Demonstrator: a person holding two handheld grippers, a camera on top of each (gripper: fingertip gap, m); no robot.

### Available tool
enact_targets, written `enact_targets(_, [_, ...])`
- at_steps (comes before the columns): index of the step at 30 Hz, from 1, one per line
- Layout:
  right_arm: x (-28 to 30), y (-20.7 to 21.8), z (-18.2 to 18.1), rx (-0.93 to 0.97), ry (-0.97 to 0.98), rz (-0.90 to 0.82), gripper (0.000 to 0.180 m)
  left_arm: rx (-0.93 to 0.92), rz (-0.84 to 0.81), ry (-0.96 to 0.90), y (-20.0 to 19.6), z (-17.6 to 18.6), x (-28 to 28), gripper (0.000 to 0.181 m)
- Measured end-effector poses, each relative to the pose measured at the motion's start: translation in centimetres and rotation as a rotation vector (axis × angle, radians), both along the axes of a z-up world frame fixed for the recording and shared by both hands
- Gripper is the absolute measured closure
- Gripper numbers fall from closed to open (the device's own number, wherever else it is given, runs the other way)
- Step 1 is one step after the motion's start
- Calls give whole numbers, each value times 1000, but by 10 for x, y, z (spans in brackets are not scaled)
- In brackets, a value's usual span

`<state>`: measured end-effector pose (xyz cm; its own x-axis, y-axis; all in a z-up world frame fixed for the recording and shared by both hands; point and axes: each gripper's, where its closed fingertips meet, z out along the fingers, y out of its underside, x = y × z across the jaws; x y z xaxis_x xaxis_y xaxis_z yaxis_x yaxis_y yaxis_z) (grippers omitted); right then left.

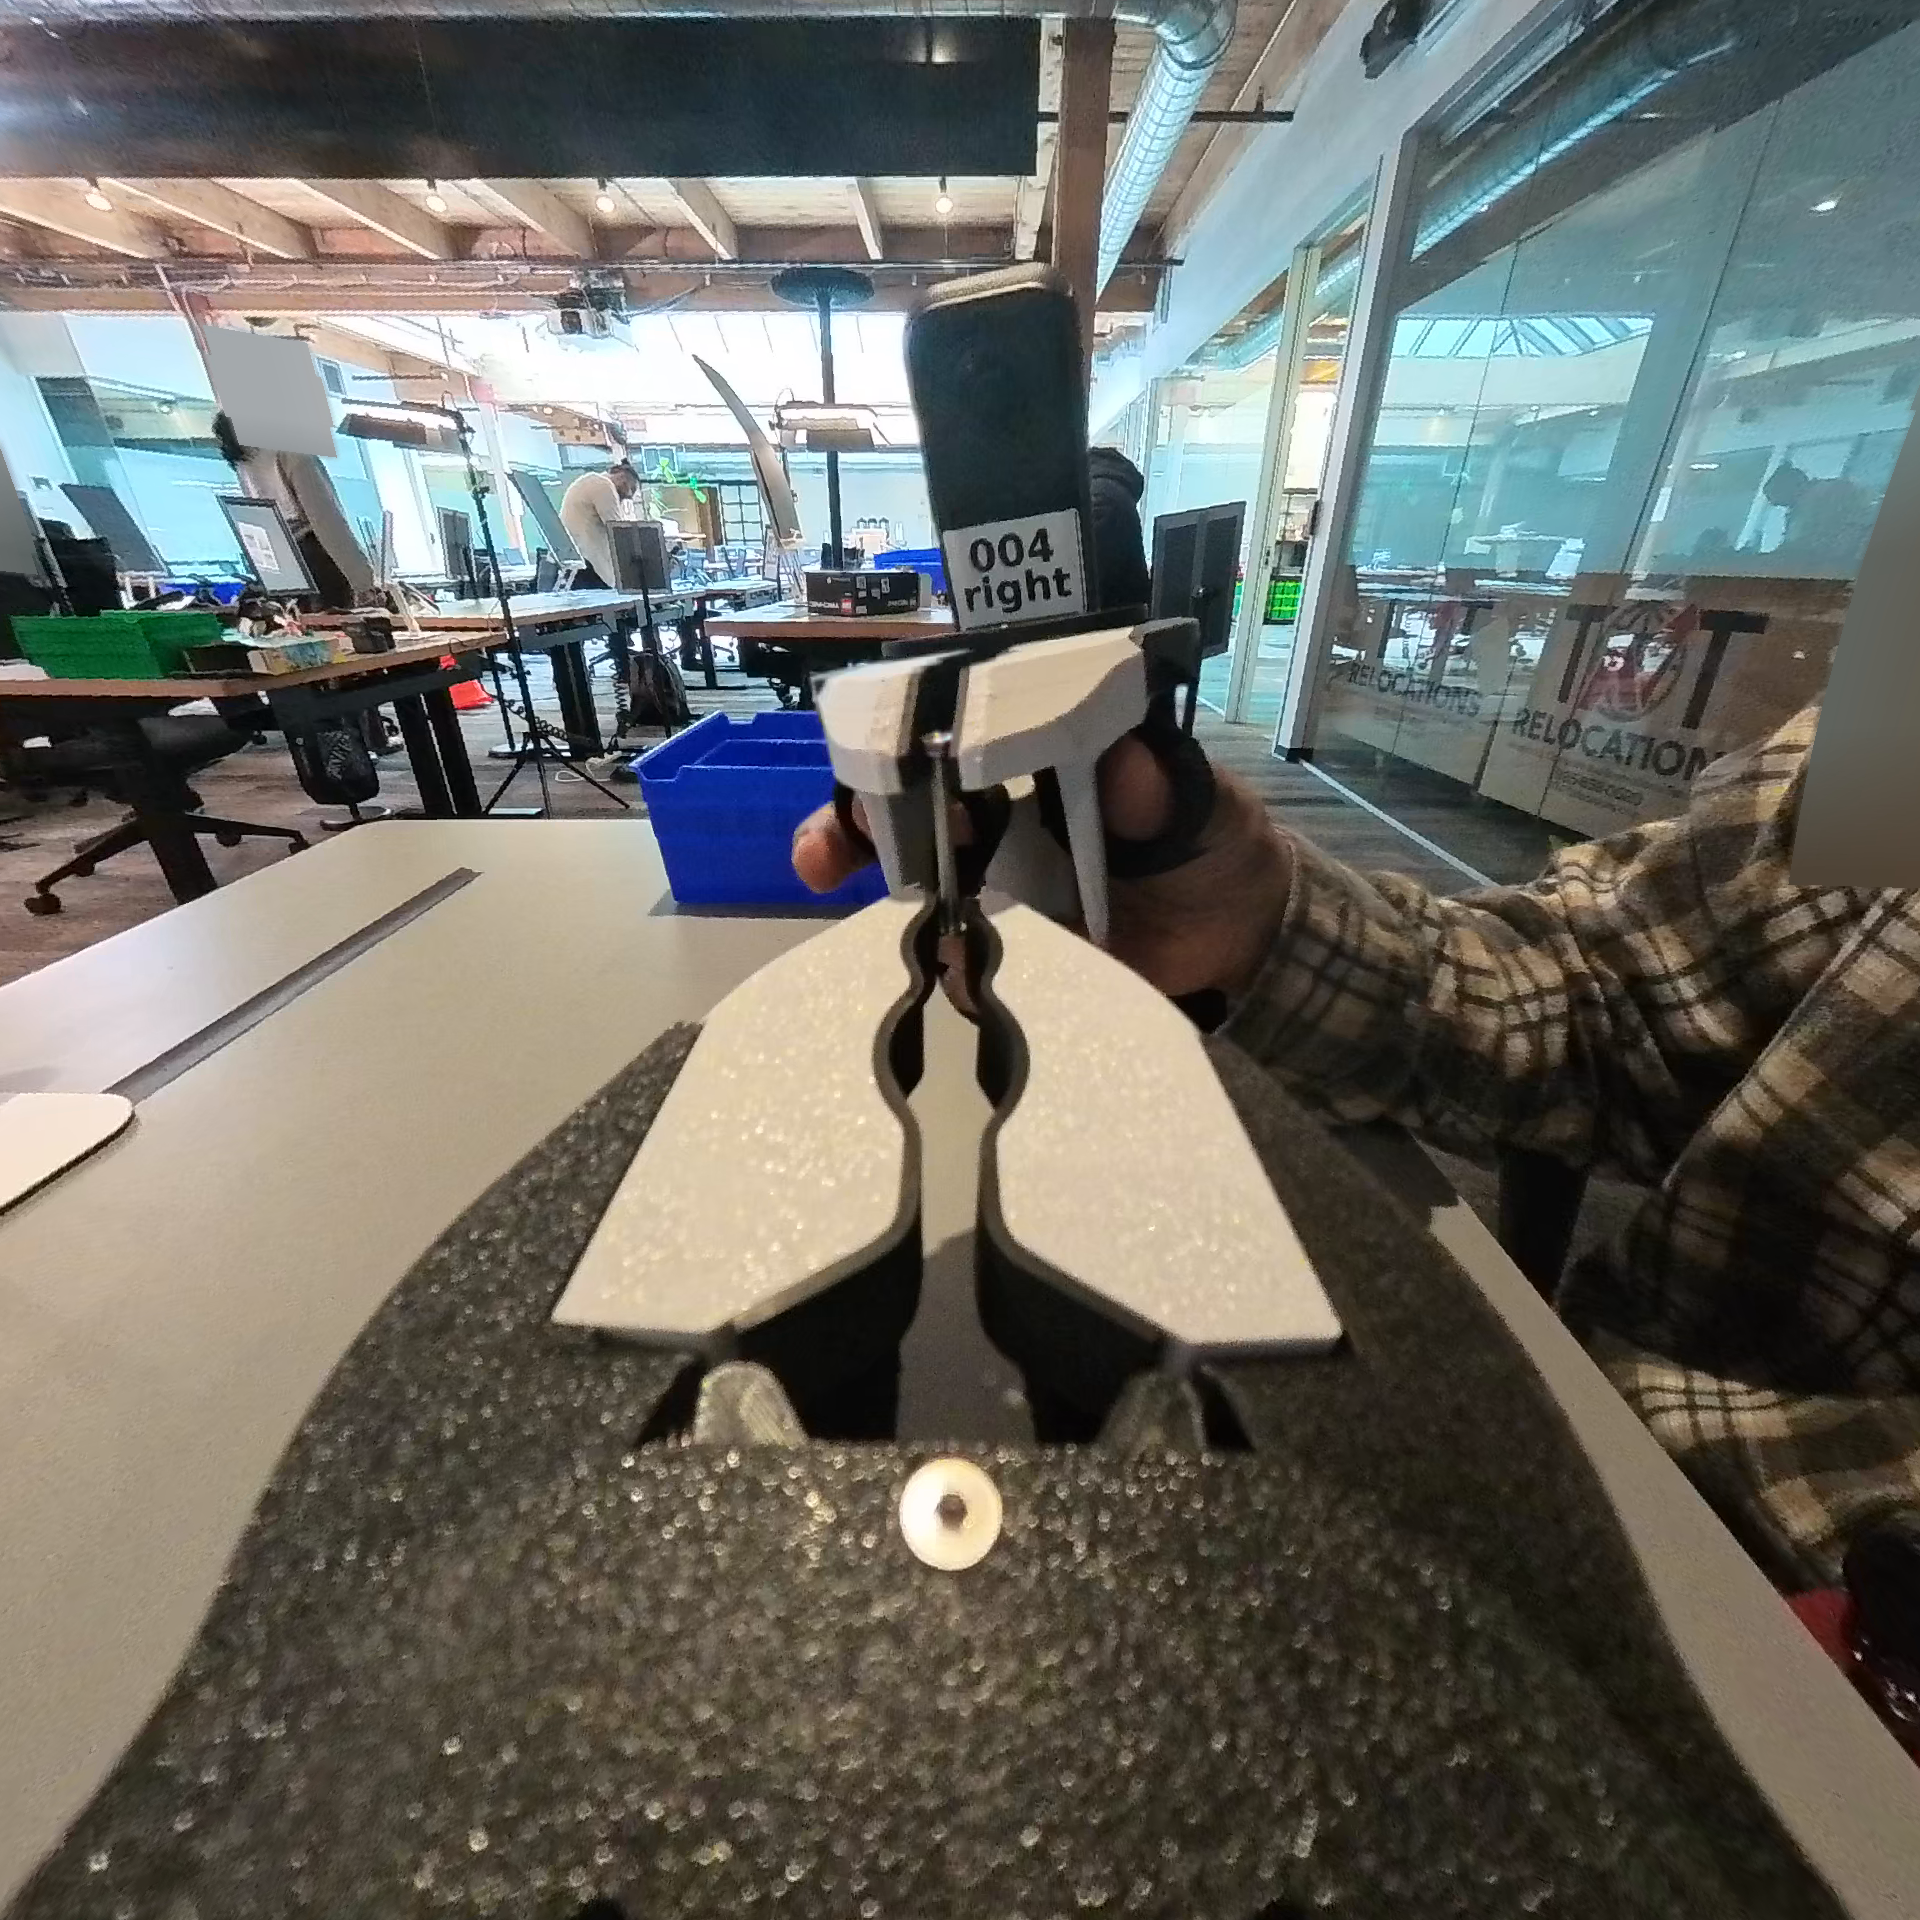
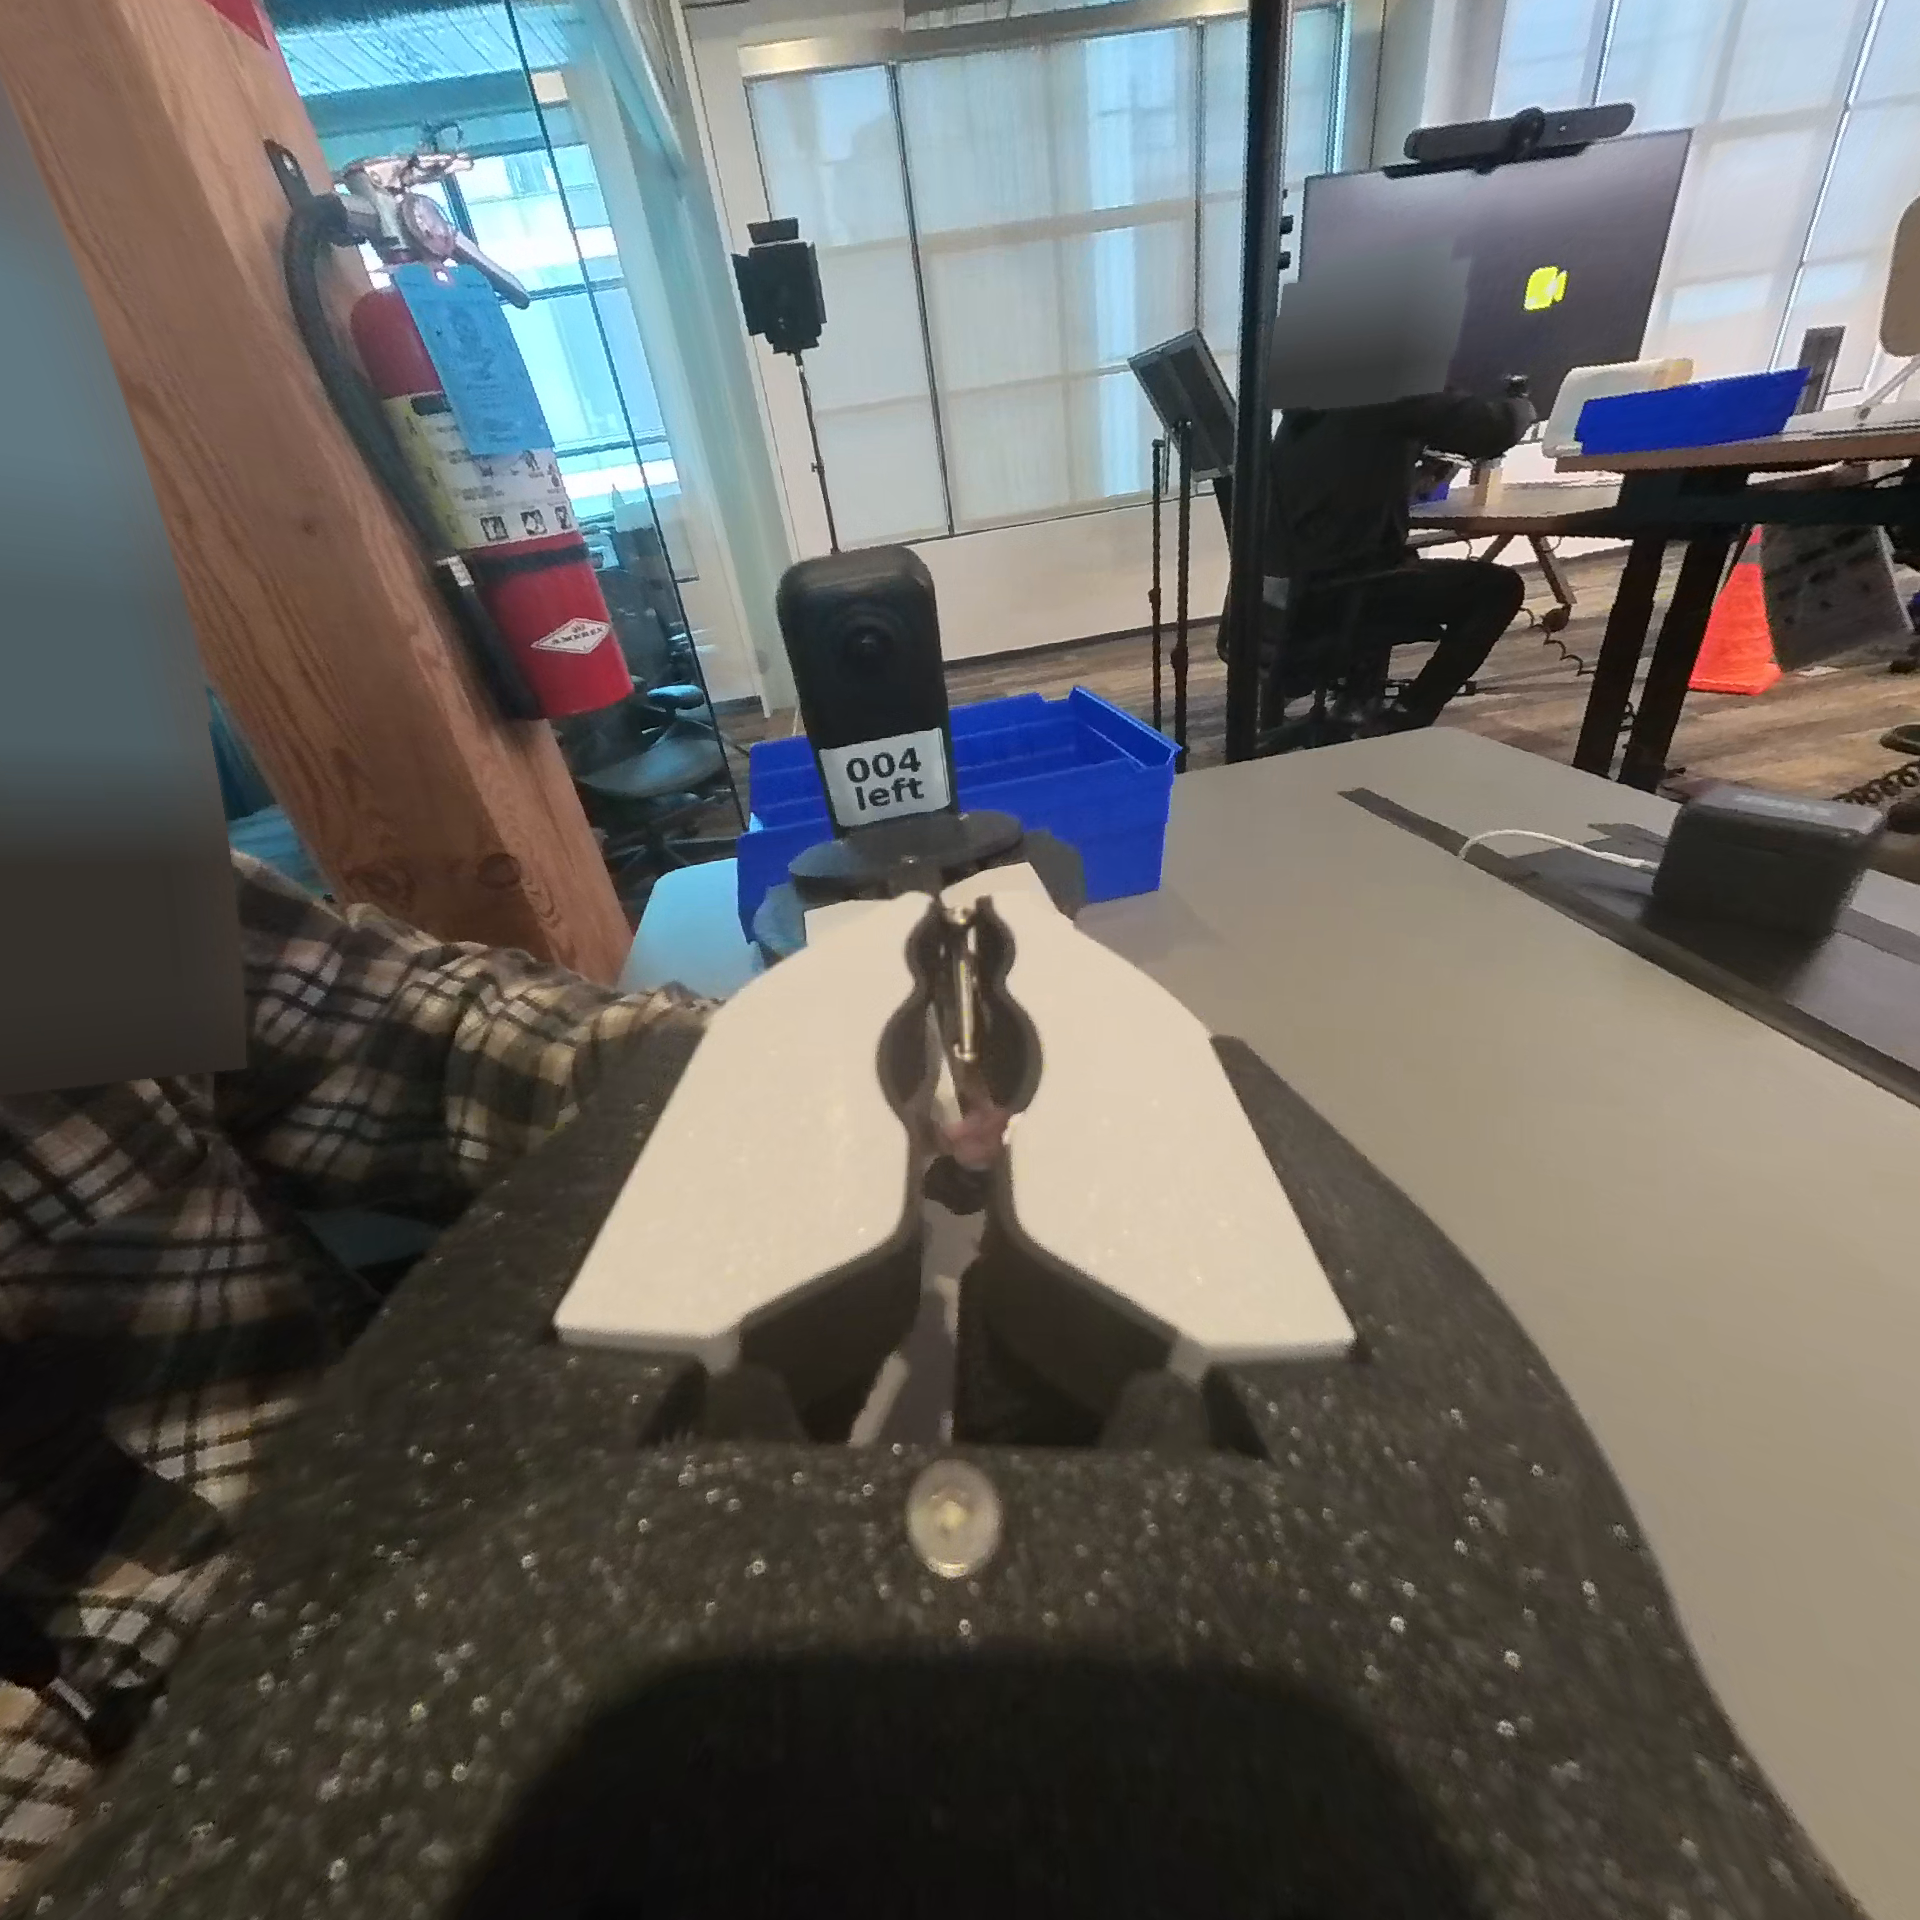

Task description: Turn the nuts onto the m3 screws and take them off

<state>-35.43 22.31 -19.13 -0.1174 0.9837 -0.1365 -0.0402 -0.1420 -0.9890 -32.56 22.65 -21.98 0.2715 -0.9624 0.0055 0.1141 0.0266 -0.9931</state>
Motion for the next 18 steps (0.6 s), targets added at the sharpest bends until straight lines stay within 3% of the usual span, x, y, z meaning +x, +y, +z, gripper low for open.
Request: enact_targets(18, [12, -22, 10, 59, 45, 231, 175, 11, -171, -75, -23, 11, 5, 178])
